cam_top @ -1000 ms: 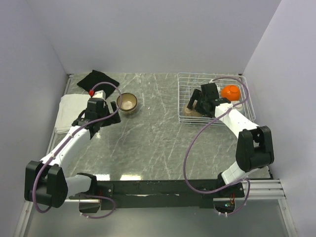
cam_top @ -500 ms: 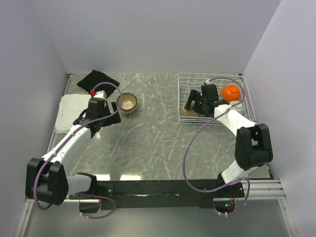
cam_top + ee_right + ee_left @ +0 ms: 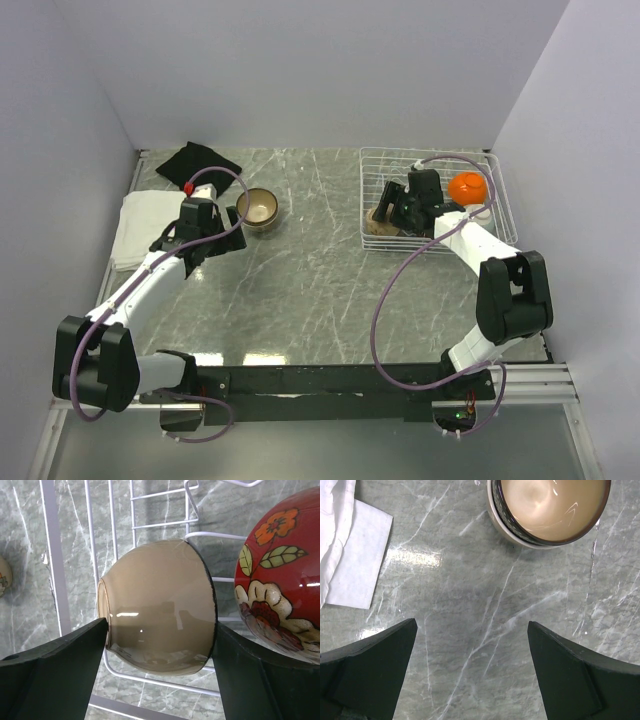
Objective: Unload the bowls from the dish rack
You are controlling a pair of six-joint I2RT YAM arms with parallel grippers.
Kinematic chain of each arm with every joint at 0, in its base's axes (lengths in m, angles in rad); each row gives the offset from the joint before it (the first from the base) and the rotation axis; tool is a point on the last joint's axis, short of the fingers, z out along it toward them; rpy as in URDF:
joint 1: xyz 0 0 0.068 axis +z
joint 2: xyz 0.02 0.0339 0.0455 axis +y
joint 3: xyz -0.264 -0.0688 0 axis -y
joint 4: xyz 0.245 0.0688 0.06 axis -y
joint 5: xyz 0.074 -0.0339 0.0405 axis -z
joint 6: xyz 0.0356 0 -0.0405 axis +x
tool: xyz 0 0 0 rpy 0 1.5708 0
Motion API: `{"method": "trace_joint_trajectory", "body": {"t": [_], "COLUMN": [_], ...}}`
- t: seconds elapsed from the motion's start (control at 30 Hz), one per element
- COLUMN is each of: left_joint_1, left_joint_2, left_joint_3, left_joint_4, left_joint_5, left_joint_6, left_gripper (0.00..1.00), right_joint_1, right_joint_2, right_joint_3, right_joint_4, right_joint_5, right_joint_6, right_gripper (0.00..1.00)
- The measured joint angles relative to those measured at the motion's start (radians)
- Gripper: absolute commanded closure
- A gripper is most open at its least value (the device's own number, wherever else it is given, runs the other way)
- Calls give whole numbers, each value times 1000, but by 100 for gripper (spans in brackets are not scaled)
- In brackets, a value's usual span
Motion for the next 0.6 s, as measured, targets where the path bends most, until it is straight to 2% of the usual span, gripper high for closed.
{"method": "trace_joint_trajectory", "body": {"t": [0.43,0.6], "left_joint_1": [0,0], "left_joint_2": [15,16], "left_joint_3": [0,0], "left_joint_4": [2,2], "left_joint_5": [0,0], "left_joint_6": [0,0], "left_gripper": [1,1], "right_joint_1": [0,0], "right_joint_2": [-1,-1], "right_joint_3": [45,77], "right_joint_4": [-48,-81], "right_joint_5": [38,62], "right_joint_6": [39,42], "right_gripper": [34,47]}}
